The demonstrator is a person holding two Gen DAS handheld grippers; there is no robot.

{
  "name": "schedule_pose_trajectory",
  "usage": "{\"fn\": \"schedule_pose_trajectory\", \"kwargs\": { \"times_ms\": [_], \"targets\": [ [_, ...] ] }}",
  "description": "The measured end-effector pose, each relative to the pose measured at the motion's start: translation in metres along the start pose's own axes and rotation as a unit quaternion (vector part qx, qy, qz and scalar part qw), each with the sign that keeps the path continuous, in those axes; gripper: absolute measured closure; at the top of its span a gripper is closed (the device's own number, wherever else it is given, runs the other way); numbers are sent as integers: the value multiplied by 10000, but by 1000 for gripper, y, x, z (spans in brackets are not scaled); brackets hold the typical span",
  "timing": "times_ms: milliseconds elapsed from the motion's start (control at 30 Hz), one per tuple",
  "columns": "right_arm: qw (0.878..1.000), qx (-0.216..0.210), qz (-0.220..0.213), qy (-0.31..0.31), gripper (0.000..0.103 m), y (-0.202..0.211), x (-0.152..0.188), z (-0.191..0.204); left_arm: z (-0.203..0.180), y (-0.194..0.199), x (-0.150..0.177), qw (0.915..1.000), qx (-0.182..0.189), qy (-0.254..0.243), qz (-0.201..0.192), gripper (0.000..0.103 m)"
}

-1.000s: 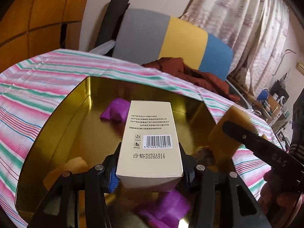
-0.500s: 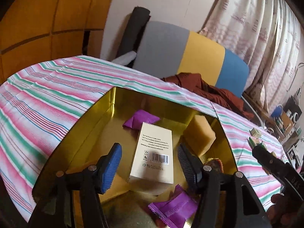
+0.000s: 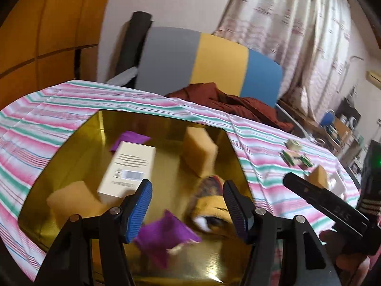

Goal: Organize objects
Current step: 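Withdraw both grippers from the gold tray back toward the pile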

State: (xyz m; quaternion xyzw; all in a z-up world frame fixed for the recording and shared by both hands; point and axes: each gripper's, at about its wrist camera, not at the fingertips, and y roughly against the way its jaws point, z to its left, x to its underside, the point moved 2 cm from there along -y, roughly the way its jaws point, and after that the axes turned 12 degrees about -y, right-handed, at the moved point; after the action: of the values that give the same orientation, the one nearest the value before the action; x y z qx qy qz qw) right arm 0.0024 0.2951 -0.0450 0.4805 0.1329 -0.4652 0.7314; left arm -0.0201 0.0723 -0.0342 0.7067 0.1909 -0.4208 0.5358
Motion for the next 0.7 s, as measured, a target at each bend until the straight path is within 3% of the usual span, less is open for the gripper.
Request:
{"fn": "schedule_pose_trajectory", "kwargs": {
  "times_ms": [333,700],
  "targets": [
    [9991,346,-58,-221,15,12,-5,-42,-54,4,2,9967,601,-554,26,40],
    [9939,995,-376,-281,15,38,-24,-107,-118,7,8,9852,1201,-1220,120,39]
  ]
}}
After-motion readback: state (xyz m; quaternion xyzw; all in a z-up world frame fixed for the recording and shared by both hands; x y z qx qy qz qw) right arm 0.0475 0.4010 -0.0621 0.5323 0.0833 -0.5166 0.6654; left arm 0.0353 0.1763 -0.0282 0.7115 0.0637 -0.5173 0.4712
